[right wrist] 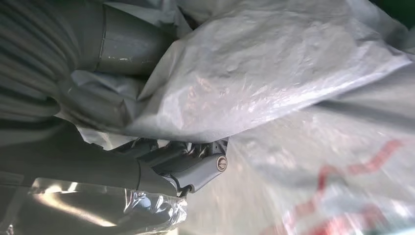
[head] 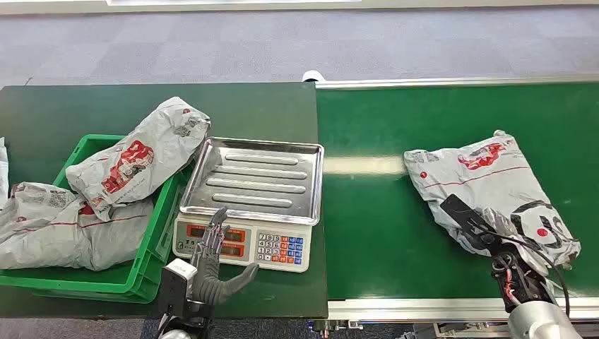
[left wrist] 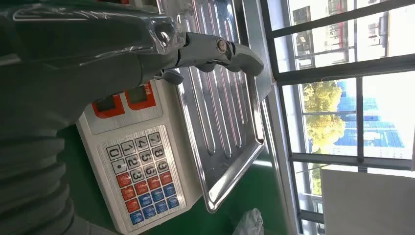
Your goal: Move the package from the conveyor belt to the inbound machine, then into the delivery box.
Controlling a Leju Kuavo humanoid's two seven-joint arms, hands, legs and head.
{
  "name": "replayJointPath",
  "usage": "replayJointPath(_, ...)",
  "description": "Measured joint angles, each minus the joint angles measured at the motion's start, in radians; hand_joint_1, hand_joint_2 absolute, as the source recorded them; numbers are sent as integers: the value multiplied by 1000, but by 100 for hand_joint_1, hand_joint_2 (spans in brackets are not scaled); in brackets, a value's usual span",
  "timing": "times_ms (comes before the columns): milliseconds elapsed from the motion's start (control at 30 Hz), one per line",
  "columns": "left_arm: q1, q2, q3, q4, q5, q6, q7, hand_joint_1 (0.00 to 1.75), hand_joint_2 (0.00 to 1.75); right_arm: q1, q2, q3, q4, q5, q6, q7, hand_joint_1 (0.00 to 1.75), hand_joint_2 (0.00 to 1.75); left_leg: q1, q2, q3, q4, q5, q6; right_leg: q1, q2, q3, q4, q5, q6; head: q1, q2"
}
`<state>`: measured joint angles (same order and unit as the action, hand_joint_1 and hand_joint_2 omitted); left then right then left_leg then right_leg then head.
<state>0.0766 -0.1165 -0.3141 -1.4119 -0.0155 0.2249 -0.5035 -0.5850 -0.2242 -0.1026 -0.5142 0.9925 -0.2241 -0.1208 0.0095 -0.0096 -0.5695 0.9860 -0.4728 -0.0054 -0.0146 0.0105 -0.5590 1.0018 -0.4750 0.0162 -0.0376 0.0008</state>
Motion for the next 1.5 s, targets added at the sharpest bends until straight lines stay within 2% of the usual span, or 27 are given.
replayJointPath(67, 2, 0, 2, -6, -5, 2, 0, 0, 175, 18, 23, 2, -60, -22, -30, -20, 175, 175, 0, 0, 0, 0, 0, 0, 0, 0, 0, 0, 0, 0, 0, 0)
replayJointPath(267, -5, -8, 8, -17, -27, 5, -5, 0, 175, 114, 157, 86, -406, -132, -154, -106, 175, 175, 1, 0, -1, 0, 0, 0, 1, 0, -2, 0, 0, -1, 0, 0)
replayJointPath(467, -37, -22, 10, -4, -40, -7, -10, 0, 175, 151, 246, 220, -605, -99, -187, -129, 175, 175, 1, 0, -1, 0, 0, 0, 1, 0, -2, 0, 0, -1, 0, 0)
replayJointPath(667, -94, -33, 9, 33, -35, -23, -10, 0, 175, 153, 295, 378, -636, 76, -197, -168, 175, 175, 1, 0, -1, 0, 0, 0, 1, 0, -2, 0, 0, -1, 0, 0)
replayJointPath(800, -117, -33, 9, 55, -23, -25, -11, 0, 175, 153, 310, 480, -624, 126, -184, -174, 175, 175, 1, 0, -1, 0, 0, 0, 1, 0, -2, 0, 0, -1, 0, 0)
replayJointPath(1100, -125, -33, 10, 78, -14, -18, -16, 0, 175, 150, 314, 547, -597, 148, -163, -171, 175, 175, 0, 0, -2, 0, 0, 0, 1, 0, -2, 0, -1, -1, 0, 0)
replayJointPath(1233, -125, -31, 12, 78, -12, 27, -24, 0, 175, 147, 324, 578, -565, 175, -143, -167, 175, 175, 1, 0, -2, 0, 0, 0, 1, 0, -2, 0, 0, -1, 0, 0)
replayJointPath(1367, -124, -29, 25, 77, -28, 109, -37, 0, 175, 148, 339, 600, -536, 142, -137, -183, 1, 175, 1, 0, -2, 0, 0, 0, 1, 0, -3, 0, -1, -1, 0, 0)
replayJointPath(1500, -112, -29, 49, 58, -44, 195, -60, 0, 175, 163, 352, 600, -534, -74, -50, -289, 0, 175, 1, 0, -2, 0, 0, 0, 1, 0, -3, 0, -1, -1, 0, 0)
